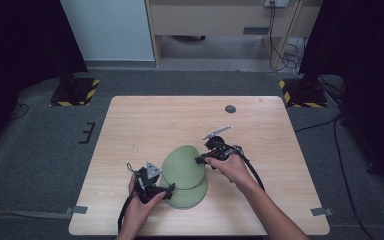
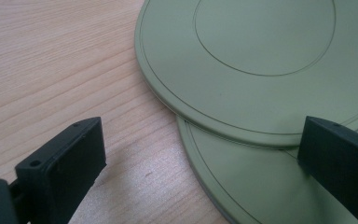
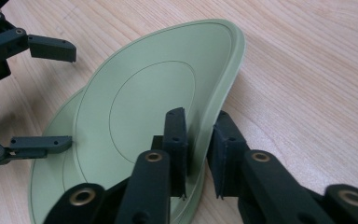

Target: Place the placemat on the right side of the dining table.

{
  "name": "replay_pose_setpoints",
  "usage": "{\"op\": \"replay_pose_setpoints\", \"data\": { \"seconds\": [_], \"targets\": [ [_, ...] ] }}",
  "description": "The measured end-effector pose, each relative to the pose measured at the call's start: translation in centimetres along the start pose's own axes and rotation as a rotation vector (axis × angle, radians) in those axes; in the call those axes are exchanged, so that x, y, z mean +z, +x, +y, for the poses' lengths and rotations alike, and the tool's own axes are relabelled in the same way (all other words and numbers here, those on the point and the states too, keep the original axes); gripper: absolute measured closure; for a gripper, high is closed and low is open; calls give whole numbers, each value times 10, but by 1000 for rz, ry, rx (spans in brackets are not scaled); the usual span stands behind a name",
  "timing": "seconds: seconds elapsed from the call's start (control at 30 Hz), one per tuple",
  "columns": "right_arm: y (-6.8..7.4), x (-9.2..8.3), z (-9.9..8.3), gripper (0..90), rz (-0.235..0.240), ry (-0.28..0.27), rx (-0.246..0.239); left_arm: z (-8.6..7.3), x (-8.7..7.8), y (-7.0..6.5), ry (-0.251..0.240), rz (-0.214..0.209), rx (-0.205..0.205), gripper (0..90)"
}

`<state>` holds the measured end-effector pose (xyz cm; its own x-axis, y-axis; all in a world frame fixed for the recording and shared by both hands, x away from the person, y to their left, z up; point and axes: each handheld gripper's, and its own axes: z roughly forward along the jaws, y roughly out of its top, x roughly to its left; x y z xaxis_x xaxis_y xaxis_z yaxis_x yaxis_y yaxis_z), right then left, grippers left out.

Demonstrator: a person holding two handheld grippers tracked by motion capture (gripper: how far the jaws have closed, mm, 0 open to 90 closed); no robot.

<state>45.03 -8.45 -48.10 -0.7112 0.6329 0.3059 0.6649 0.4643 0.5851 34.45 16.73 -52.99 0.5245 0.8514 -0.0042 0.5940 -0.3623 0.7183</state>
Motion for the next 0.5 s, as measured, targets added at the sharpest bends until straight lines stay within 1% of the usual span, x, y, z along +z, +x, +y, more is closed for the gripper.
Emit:
{"op": "replay_pose_setpoints", "data": {
  "seconds": [0.1,0.2,0.33,0.5],
  "targets": [
    [0,-2,1,831,0,-10,1,-1,0,0,-1,2,-4,3],
    [-1,-4,1,841,12,-18,8,-1,-1,-1,-3,6,-2,3],
    [0,-9,0,851,3,-13,-7,-1,0,0,-3,3,-6,3],
    [-1,-18,1,854,14,-31,11,-2,0,0,-5,-2,-13,3]
  ]
}}
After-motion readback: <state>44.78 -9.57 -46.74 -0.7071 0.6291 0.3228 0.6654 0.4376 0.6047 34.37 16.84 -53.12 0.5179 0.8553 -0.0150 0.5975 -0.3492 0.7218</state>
